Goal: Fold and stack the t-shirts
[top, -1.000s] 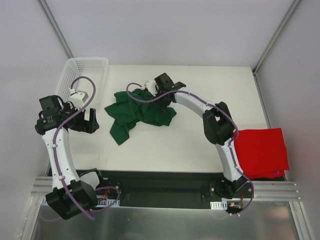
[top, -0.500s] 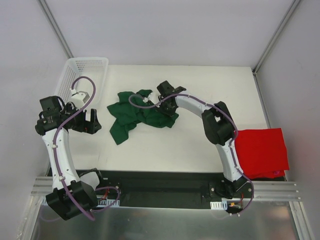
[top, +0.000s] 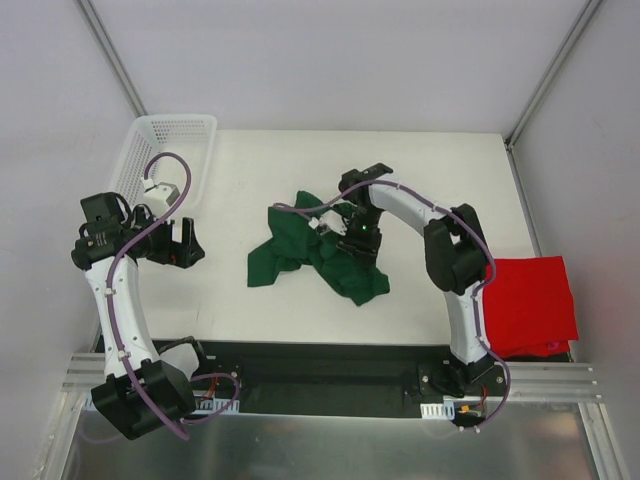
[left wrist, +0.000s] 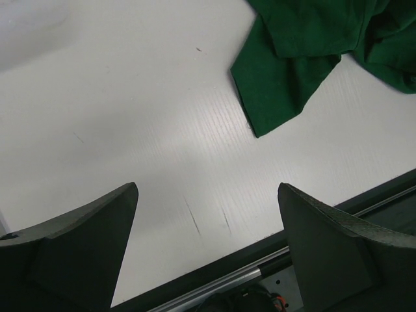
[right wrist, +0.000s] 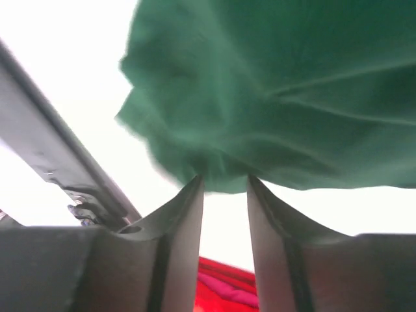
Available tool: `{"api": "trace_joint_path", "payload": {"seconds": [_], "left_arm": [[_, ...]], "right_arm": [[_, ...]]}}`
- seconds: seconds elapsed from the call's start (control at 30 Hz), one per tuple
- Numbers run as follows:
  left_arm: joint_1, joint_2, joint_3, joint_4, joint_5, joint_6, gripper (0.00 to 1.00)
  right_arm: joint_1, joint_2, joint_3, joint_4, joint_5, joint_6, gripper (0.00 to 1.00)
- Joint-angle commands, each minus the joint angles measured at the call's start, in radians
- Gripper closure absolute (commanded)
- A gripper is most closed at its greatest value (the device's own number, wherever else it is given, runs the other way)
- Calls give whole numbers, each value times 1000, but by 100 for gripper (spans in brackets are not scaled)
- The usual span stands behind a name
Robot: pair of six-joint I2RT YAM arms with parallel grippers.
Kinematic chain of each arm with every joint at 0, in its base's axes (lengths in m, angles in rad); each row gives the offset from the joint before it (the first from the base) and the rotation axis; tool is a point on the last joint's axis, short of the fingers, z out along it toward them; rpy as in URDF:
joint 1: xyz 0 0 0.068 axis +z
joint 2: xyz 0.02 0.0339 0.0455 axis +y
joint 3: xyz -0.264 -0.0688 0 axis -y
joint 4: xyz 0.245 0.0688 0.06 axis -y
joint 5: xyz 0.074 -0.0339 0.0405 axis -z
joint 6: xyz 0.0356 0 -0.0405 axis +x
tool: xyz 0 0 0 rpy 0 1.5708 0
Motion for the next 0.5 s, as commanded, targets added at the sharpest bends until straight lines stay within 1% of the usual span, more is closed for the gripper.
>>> {"api": "trace_joint_path", "payload": {"seconds": [0.0, 0.07, 0.1, 0.13, 0.17, 0.2, 0.23, 0.27, 0.3, 0.33, 0.37, 0.47], "left_arm": [[7, 0, 2, 15, 55, 5, 11], [7, -4, 2, 14, 49, 5, 11], [7, -6, 1, 14, 47, 5, 11], [7, -10, 1, 14, 47, 5, 11], [7, -14, 1, 14, 46, 5, 11], [7, -14, -2, 14, 44, 5, 11], [7, -20, -4, 14, 44, 5, 11], [7, -21, -4, 14, 47, 3, 11], [7, -23, -5, 14, 49, 3, 11], [7, -24, -10, 14, 50, 2, 11], [7, -24, -11, 14, 47, 0, 11], [7, -32, -22, 17, 46, 0, 11]], "right_arm": [[-28, -56, 257, -329, -312, -101, 61], [-62, -58, 354, -324, -369, -63, 58], [-100, -53, 402, -300, -406, -35, 57], [-117, -39, 478, -272, -400, 38, 49], [-128, -36, 500, -238, -379, 71, 45], [-132, -36, 503, -141, -283, 103, 44], [-131, -42, 490, -85, -238, 129, 34], [-129, -51, 450, -45, -219, 141, 31], [-129, -53, 425, 11, -219, 140, 30], [-129, -55, 407, 33, -225, 142, 29], [-129, -41, 382, 46, -233, 140, 25], [-123, -3, 372, 61, -266, 137, 21]]}}
